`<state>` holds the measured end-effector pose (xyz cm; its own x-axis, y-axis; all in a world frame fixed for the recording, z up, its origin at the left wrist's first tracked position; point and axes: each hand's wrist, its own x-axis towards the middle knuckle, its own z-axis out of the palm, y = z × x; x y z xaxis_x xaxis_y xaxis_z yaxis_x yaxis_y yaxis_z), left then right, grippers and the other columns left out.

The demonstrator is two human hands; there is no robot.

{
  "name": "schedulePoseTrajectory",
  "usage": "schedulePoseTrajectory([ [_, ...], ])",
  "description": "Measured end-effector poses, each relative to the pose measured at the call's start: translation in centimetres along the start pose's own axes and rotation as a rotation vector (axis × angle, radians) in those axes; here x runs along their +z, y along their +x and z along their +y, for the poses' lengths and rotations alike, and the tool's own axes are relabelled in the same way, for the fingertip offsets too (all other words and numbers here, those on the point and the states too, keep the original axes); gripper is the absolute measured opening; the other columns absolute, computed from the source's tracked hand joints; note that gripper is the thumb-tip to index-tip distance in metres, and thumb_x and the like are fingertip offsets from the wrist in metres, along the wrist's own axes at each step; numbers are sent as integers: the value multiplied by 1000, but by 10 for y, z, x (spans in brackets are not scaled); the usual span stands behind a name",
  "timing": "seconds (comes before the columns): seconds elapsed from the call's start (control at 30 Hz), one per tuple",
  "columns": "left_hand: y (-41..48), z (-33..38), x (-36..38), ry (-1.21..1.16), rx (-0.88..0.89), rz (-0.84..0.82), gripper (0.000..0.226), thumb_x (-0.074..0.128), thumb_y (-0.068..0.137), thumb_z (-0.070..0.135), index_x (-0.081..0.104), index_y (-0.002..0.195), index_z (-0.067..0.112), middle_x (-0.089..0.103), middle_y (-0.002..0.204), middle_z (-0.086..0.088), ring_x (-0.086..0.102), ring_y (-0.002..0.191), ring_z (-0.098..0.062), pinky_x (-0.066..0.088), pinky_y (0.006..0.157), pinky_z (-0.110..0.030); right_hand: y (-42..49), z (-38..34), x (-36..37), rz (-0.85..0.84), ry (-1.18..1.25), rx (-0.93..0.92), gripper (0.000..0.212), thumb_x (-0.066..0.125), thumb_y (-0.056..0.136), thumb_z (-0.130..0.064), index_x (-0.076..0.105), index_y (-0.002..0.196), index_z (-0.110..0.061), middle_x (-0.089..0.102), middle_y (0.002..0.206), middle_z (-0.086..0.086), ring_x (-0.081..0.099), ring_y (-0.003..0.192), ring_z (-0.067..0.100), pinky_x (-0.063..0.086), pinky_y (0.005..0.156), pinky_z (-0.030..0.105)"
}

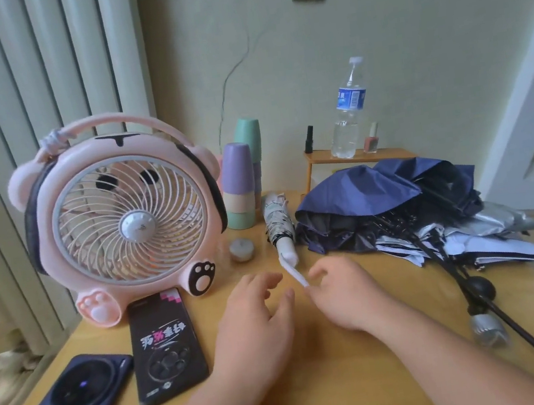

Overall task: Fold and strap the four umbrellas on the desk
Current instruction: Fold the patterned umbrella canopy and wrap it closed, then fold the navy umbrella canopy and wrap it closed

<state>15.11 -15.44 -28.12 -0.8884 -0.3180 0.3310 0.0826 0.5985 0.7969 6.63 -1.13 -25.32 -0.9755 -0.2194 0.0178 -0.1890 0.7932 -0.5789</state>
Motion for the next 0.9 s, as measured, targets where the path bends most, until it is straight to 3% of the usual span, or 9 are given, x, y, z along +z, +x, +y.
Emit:
schedulePoseTrajectory([
  [0.07, 0, 1, 1, 34, 22, -9, 4, 64, 93, 36, 67, 96, 36, 64, 97, 18, 56, 95, -1, 50, 88, -34, -18, 15, -7, -13, 3, -16, 16, 69, 86, -38, 67, 99, -29, 66, 73, -7, 61, 60, 10, 52, 62, 31],
  [0.2, -7, 6, -2, 56, 18, -47, 15, 68, 92, 33, 68, 77, 37, 69, 77, 18, 61, 76, -2, 52, 75, -31, -52, 39, -43, -30, 5, -60, 10, 69, 91, -38, 66, 91, -29, 56, 55, -9, 49, 48, 4, 42, 50, 23],
  [0.33, -17, 18, -2, 8, 73, -79, 18, 74, 88, 25, 71, 72, 33, 69, 65, 14, 62, 65, -9, 50, 64, -25, -67, 80, -80, 105, 96, -30, 9, 69, 93, -37, 69, 94, -29, 49, 52, -13, 43, 44, 4, 39, 49, 23],
  [0.43, -24, 30, 4, -40, 122, -117, 24, 76, 86, 20, 71, 81, 42, 67, 59, 9, 60, 59, -13, 46, 59, -22, -66, 109, -105, 246, 152, 62, 7, 68, 94, -32, 70, 89, -27, 55, 49, -19, 47, 43, 3, 43, 50, 25],
  [0.57, -28, 33, 13, -69, 154, -138, 24, 78, 85, 19, 71, 80, 42, 65, 56, 5, 59, 55, -16, 46, 59, -25, -64, 122, -121, 328, 164, 145, 15, 66, 92, -29, 69, 78, -26, 61, 54, -11, 51, 47, 4, 43, 53, 27],
  [0.67, -28, 32, 14, -51, 194, -140, 25, 77, 86, 20, 71, 82, 43, 65, 56, 7, 61, 55, -14, 48, 60, -27, -69, 120, -125, 291, 68, 204, 10, 67, 89, -36, 66, 84, -27, 66, 64, -9, 64, 63, 12, 55, 65, 34],
  [0.77, -28, 30, 12, -66, 217, -128, 27, 77, 86, 19, 70, 83, 45, 65, 56, 9, 62, 54, -12, 49, 60, -27, -84, 114, -139, 187, -210, 286, 20, 66, 85, -41, 61, 99, -27, 71, 85, -5, 68, 81, 17, 56, 76, 35],
  [0.9, -28, 29, 10, -59, 277, -125, 22, 76, 87, 20, 71, 83, 41, 66, 58, 10, 61, 55, -12, 49, 58, -26, -114, 108, -153, -93, -480, 433, 25, 56, 85, -23, 51, 109, -26, 61, 95, -6, 62, 85, 14, 53, 75, 30],
])
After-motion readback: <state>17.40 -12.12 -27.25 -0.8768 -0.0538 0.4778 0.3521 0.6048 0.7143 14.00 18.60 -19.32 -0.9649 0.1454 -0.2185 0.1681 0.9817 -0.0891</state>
